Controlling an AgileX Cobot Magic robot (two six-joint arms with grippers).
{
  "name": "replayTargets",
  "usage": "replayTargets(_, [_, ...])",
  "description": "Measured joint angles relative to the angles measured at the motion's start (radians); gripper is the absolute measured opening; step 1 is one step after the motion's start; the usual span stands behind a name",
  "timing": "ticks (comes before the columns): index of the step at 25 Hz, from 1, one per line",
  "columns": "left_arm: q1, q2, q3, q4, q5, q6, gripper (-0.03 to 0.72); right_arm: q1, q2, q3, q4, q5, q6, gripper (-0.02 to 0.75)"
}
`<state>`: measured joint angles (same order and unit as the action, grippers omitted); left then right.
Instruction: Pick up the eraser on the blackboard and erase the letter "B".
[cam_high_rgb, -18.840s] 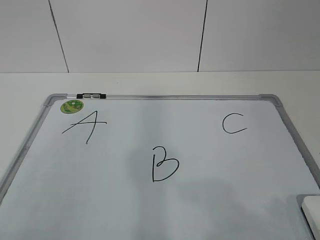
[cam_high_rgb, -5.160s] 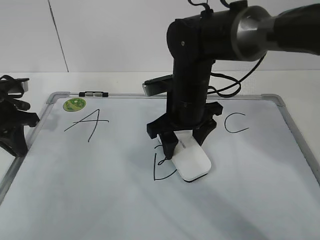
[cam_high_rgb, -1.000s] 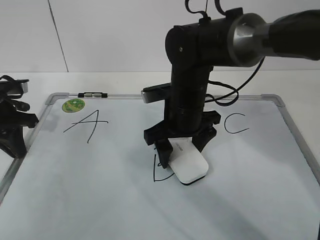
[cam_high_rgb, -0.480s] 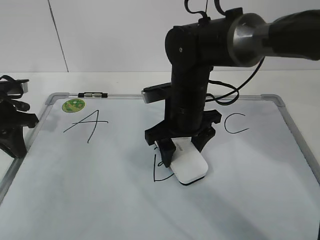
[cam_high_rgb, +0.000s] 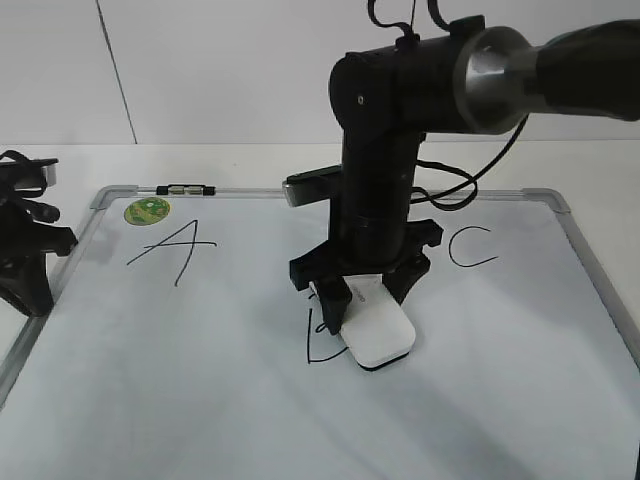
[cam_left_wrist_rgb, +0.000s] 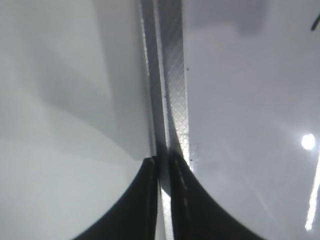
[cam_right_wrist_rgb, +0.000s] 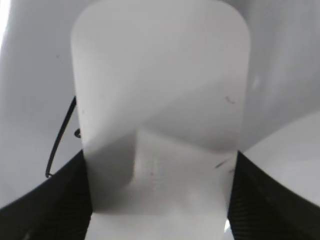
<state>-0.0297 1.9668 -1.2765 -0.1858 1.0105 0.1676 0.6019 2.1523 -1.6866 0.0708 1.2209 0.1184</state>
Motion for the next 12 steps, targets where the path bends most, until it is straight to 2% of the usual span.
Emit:
replayTargets(7, [0.000, 0.000, 0.000, 0.004, 0.005, 0.000, 0.025, 0.043, 0.006, 0.000, 0.040, -0.001, 0.000, 0.561])
replayTargets(12, [0.000, 0.000, 0.000, 0.008, 0.013, 0.000, 0.025, 0.163, 0.018, -0.017, 0.020, -0.001, 0.000, 0.560])
